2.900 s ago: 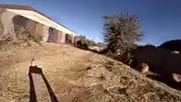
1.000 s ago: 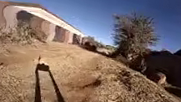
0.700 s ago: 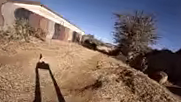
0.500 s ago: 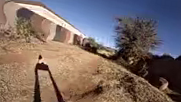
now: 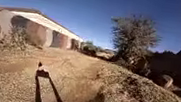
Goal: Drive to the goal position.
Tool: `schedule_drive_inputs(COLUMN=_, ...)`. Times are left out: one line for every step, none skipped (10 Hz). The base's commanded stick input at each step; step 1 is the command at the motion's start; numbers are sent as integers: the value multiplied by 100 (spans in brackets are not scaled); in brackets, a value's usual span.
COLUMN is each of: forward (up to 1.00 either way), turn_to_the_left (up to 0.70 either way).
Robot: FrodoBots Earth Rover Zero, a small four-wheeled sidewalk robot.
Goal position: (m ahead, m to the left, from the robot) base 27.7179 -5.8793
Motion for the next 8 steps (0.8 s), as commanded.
schedule_drive_inputs(forward=50, turn_to_the_left=19)
schedule_drive_inputs(forward=50, turn_to_the_left=0)
schedule_drive_inputs(forward=50, turn_to_the_left=0)
schedule_drive_inputs(forward=50, turn_to_the_left=0)
schedule_drive_inputs(forward=50, turn_to_the_left=0)
schedule_drive_inputs(forward=50, turn_to_the_left=0)
schedule_drive_inputs(forward=50, turn_to_the_left=0)
schedule_drive_inputs(forward=50, turn_to_the_left=0)
